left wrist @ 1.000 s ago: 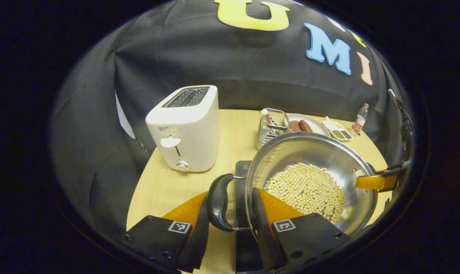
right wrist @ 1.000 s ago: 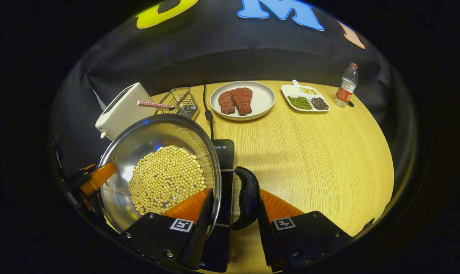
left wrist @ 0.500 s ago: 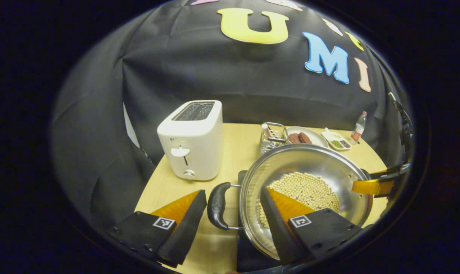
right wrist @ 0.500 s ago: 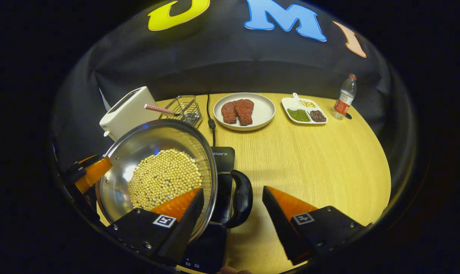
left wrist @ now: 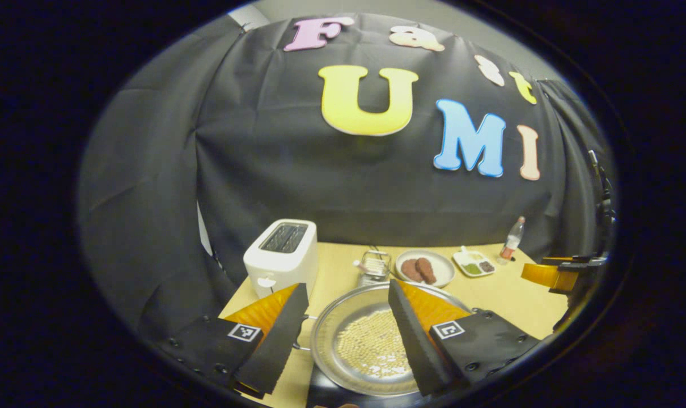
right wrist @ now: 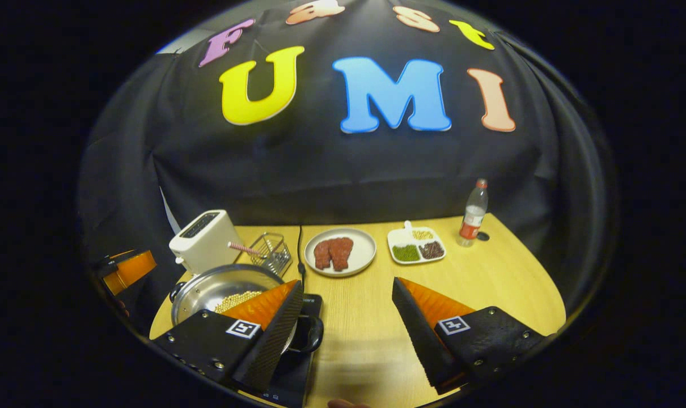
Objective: First push the handle of the pot to place it horizontally, then grasp the pot with both hands and set it on the induction cooktop.
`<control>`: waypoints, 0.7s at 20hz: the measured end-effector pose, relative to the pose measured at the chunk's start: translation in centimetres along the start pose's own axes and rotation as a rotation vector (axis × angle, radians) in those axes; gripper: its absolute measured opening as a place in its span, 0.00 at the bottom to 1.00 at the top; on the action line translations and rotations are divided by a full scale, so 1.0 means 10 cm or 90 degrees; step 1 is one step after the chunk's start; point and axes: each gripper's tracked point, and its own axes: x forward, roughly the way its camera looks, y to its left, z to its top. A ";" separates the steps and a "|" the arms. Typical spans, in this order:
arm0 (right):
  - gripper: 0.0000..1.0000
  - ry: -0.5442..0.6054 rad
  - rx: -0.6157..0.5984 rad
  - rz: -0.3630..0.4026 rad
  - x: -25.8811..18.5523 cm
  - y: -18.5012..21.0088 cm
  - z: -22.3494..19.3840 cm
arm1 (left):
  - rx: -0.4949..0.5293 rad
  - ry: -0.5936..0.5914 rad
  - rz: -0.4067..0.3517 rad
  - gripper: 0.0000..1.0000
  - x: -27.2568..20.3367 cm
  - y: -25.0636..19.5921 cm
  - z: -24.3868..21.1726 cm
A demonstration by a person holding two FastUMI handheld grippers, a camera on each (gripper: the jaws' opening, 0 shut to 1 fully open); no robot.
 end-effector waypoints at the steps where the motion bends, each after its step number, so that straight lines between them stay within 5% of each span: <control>1: 0.98 -0.025 0.003 0.006 -0.11 -0.14 0.18 | 0.002 -0.019 -0.008 0.94 -0.09 -0.20 0.15; 9: 0.98 -0.154 -0.013 -0.002 -0.95 -1.07 1.18 | 0.005 -0.181 -0.071 0.94 -0.90 -2.09 1.36; 14: 0.98 -0.204 -0.003 0.013 -1.50 -1.64 1.53 | 0.010 -0.212 -0.085 0.94 -1.32 -2.89 1.58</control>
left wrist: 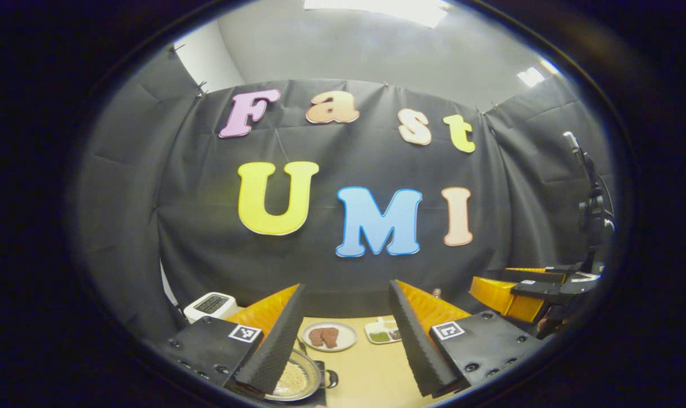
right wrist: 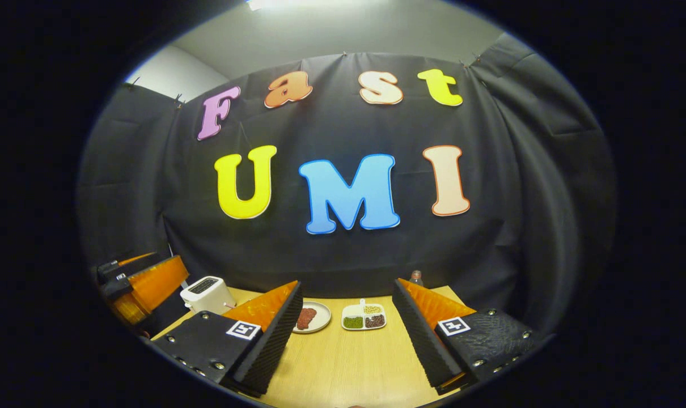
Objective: First push the handle of the pot to place it horizontally, then grasp the pot with both hands and set it on the induction cooktop.
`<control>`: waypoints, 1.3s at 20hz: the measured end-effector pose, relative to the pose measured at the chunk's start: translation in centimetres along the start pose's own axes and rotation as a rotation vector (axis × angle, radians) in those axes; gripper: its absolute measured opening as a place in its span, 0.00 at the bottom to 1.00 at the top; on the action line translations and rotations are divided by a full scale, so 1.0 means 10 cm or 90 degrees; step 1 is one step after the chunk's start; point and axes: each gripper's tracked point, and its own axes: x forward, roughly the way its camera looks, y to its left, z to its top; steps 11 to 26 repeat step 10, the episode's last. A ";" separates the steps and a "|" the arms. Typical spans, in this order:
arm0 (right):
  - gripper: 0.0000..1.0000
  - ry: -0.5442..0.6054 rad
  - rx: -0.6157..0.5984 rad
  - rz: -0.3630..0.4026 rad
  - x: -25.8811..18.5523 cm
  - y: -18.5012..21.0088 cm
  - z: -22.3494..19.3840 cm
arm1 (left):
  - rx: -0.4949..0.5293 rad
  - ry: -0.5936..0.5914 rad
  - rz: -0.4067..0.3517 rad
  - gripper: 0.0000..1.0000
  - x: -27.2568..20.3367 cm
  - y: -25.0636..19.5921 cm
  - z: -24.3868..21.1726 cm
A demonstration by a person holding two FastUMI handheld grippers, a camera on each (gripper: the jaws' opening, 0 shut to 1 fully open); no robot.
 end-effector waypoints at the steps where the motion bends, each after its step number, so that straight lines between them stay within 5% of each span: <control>1: 0.98 -0.007 -0.005 0.001 -0.11 -0.11 0.07 | 0.001 0.005 0.002 0.89 -0.06 -0.14 0.01; 3: 0.98 -0.015 -0.011 0.011 -0.28 -0.26 0.12 | 0.000 0.009 0.019 0.97 -0.17 -0.31 0.05; 7: 0.98 -0.013 0.003 0.018 -0.47 -0.52 0.12 | 0.004 -0.002 0.042 0.89 -0.31 -0.42 0.10; 10: 0.98 -0.022 -0.007 -0.011 -0.54 -0.63 0.17 | -0.009 0.006 0.012 0.89 -0.37 -0.45 0.12; 26: 0.98 -0.022 -0.007 -0.011 -0.54 -0.63 0.17 | -0.009 0.006 0.012 0.89 -0.37 -0.45 0.12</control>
